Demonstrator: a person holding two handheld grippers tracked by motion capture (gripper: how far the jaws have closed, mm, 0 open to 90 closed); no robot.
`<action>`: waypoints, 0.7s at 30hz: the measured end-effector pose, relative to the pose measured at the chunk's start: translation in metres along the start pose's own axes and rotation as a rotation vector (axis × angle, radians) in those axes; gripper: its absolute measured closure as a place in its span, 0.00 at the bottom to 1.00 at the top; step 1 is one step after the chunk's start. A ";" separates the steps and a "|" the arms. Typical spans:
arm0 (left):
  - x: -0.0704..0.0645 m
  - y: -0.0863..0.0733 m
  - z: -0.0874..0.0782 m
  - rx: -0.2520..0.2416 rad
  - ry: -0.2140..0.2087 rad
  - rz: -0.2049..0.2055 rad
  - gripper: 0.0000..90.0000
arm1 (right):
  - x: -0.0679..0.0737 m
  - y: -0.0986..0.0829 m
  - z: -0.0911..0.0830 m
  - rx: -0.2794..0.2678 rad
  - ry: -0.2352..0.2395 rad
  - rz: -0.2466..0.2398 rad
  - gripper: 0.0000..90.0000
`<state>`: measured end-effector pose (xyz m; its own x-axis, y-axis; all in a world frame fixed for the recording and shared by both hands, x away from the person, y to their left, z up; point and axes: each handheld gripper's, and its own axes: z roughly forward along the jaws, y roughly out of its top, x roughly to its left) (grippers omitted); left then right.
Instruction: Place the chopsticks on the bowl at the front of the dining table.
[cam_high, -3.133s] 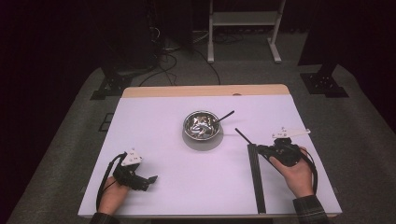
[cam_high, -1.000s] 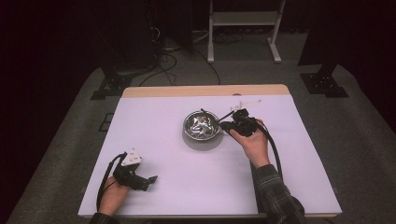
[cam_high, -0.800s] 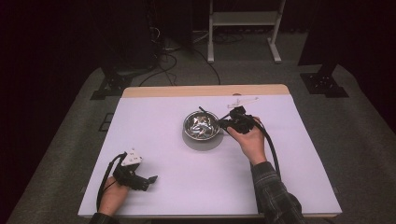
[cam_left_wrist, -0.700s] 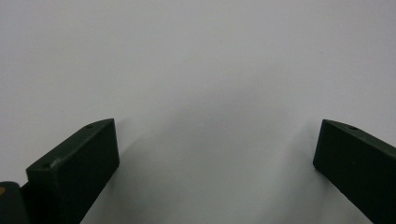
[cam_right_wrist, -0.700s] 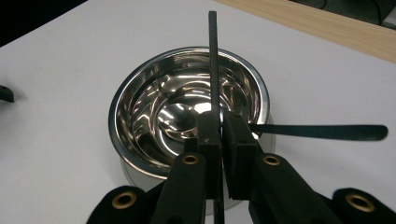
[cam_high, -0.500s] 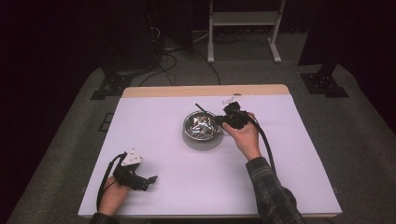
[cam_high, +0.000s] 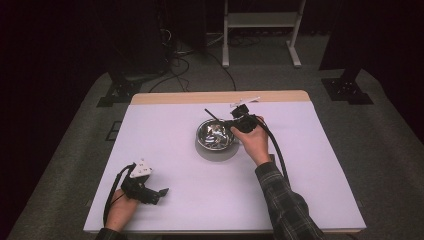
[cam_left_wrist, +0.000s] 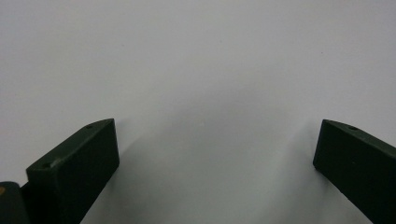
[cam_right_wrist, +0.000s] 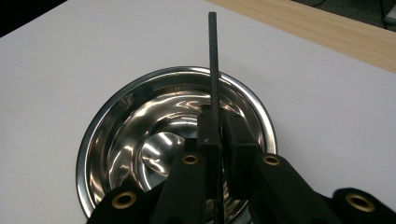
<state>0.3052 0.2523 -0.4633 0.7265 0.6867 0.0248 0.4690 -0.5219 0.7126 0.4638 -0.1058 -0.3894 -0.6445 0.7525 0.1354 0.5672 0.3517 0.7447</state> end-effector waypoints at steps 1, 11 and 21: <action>0.000 0.000 0.000 0.000 0.000 0.000 0.00 | 0.000 0.001 0.001 -0.001 0.000 -0.002 0.95; 0.000 0.000 0.000 0.000 0.000 0.000 0.00 | -0.003 0.005 0.015 0.023 -0.009 0.003 0.95; 0.000 0.000 0.000 0.000 0.000 0.000 0.00 | -0.003 0.007 0.020 0.036 -0.022 0.002 0.95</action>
<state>0.3052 0.2523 -0.4633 0.7266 0.6866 0.0244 0.4689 -0.5215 0.7129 0.4792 -0.0945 -0.3977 -0.6326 0.7648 0.1222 0.5868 0.3703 0.7202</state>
